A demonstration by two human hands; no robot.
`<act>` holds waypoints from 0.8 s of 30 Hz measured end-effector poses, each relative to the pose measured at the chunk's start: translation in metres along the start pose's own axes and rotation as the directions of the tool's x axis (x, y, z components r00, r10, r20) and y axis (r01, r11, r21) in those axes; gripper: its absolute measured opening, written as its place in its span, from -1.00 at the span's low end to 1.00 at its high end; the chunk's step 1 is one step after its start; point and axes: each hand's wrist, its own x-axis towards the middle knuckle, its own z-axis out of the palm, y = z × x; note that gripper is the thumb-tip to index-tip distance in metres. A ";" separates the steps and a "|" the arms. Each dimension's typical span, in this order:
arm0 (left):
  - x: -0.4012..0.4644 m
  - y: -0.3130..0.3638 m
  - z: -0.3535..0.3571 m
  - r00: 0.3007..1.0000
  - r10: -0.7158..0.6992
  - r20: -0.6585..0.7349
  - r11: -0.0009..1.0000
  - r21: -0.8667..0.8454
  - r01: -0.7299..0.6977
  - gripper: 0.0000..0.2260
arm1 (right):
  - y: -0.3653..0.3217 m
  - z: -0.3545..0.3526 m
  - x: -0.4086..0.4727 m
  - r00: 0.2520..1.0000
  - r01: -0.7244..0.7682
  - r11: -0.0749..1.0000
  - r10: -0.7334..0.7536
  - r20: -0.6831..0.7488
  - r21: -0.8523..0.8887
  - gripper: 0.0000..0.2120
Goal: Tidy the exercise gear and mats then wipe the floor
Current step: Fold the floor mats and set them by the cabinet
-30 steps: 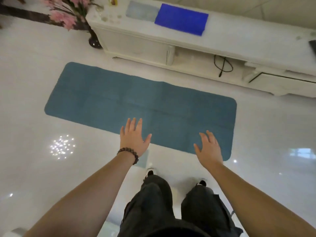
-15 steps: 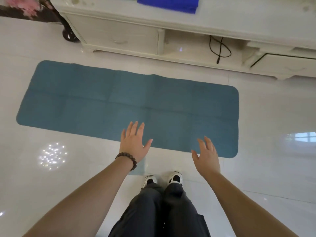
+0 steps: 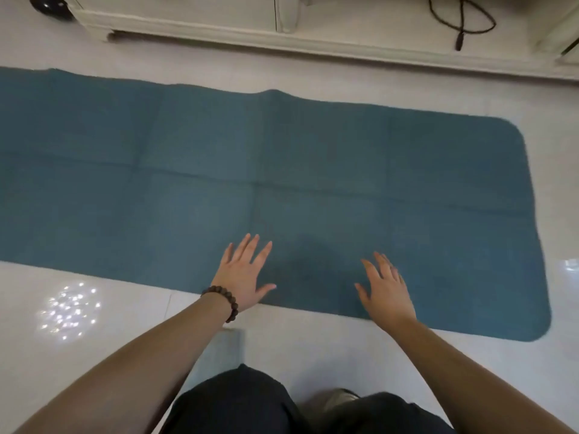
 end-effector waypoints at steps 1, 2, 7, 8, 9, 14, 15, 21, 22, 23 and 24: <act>0.010 -0.002 0.019 1.000 0.017 0.007 1.000 -0.003 -0.017 -0.20 | 0.003 0.015 0.012 1.000 0.026 0.999 -0.026 0.006 -0.024 -0.46; 0.019 -0.004 0.037 0.999 0.041 0.021 0.999 -0.007 -0.041 -0.17 | 0.006 0.028 0.023 0.998 0.055 0.997 -0.055 0.012 -0.044 -0.45; 0.048 -0.012 0.099 0.984 0.161 0.075 0.987 -0.012 -0.161 -0.02 | 0.012 0.076 0.062 0.989 0.144 0.980 -0.140 0.045 -0.138 -0.34; 0.049 -0.015 0.105 0.983 0.174 0.055 0.985 -0.021 -0.173 -0.02 | 0.012 0.083 0.066 0.989 0.145 0.974 -0.139 0.045 -0.175 -0.27; 0.049 -0.018 0.109 0.981 0.189 0.037 0.982 -0.027 -0.188 -0.02 | 0.012 0.090 0.067 0.989 0.145 0.967 -0.139 0.044 -0.210 -0.20; 0.051 -0.014 0.109 0.976 0.206 0.069 0.976 0.054 -0.210 0.08 | 0.007 0.101 0.068 0.996 0.088 0.963 -0.081 0.038 -0.255 -0.12; 0.051 -0.014 0.110 0.975 0.216 0.058 0.973 0.068 -0.220 0.05 | 0.006 0.101 0.068 0.996 0.082 0.964 -0.073 0.046 -0.254 -0.10; 0.039 -0.016 0.122 0.878 0.368 -0.306 0.929 0.086 -0.360 -0.57 | -0.015 0.070 0.064 0.960 0.094 0.987 -0.055 0.274 -0.131 0.11; 0.037 -0.012 0.119 0.846 0.370 -0.384 0.923 0.046 -0.383 -0.62 | -0.019 0.059 0.063 0.936 0.109 0.992 -0.081 0.342 -0.064 0.10; 0.036 -0.010 0.113 0.817 0.356 -0.453 0.917 0.000 -0.400 -0.66 | -0.023 0.049 0.062 0.903 0.137 0.991 -0.121 0.412 -0.007 0.09; 0.037 -0.009 0.103 0.801 0.333 -0.498 0.914 -0.040 -0.404 -0.69 | -0.026 0.041 0.061 0.867 0.184 0.983 -0.168 0.469 0.012 0.04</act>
